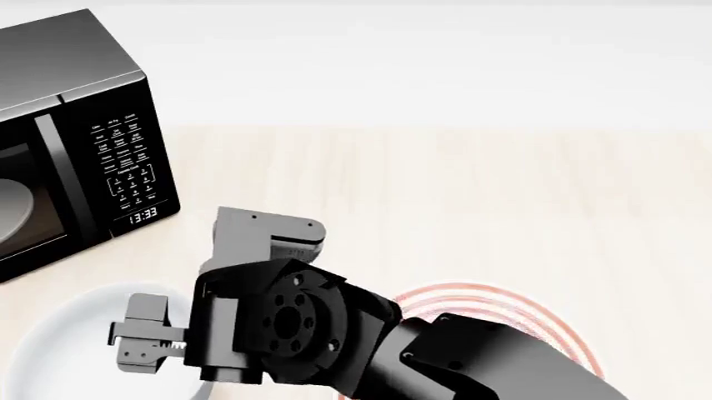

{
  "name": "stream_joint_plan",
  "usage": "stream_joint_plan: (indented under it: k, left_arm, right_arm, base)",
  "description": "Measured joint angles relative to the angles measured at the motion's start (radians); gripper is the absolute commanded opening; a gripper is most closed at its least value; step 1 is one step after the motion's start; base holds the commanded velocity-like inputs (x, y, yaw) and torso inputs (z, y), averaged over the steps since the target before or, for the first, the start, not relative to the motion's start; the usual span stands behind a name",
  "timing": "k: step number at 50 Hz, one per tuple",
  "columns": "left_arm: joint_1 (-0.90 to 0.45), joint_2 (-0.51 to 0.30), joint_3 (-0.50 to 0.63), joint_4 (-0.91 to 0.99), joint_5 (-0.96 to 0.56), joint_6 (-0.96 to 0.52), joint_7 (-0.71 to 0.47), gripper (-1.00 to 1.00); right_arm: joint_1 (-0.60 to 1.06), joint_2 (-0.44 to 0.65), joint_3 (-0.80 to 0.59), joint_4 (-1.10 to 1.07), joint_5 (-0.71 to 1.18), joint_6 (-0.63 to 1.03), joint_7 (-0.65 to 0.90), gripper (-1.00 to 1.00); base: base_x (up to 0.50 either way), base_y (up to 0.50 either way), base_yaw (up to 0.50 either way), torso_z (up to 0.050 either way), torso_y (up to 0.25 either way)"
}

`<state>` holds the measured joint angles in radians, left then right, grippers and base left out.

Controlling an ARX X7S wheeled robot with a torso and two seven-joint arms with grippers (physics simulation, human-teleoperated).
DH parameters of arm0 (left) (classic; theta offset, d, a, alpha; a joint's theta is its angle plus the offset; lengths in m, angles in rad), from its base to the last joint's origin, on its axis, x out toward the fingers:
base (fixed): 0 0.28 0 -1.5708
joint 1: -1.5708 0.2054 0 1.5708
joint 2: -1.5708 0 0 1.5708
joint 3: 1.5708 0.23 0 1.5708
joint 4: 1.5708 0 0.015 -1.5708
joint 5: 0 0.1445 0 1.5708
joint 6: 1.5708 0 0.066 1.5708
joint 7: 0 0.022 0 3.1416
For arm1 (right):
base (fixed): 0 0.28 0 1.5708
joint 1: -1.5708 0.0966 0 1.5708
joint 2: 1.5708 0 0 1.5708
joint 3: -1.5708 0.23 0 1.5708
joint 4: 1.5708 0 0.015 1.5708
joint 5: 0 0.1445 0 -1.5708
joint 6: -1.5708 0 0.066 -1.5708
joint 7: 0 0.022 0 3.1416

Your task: Put the white bowl to the right of the plate.

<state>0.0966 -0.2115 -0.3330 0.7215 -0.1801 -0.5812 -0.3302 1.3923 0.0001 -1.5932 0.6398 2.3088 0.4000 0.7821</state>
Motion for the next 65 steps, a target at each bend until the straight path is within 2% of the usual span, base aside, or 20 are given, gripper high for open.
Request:
stream_joint_plan:
  k: [45,46,65]
  left_arm:
    - [0.032,-0.012,-0.008,0.023,-0.030,0.024,-0.012,1.00]
    - [0.033,-0.013,-0.008,0.023,-0.031,0.024,-0.012,1.00]
    - [0.052,-0.016,-0.012,0.041,-0.043,0.036,-0.017,1.00]
  right_arm:
    - [-0.092,0.000,-0.002,-0.022,-0.101,0.000,-0.036,1.00]
    - [-0.093,0.000,-0.002,-0.021,-0.102,0.001,-0.037,-1.00]
    - [-0.095,0.000,-0.005,-0.031,-0.107,0.005,-0.014,-1.00]
  base:
    - [0.00,0.00,0.00,0.000,0.000]
    - [0.00,0.00,0.00,0.000,0.000]
    - [0.00,0.00,0.00,0.000,0.000]
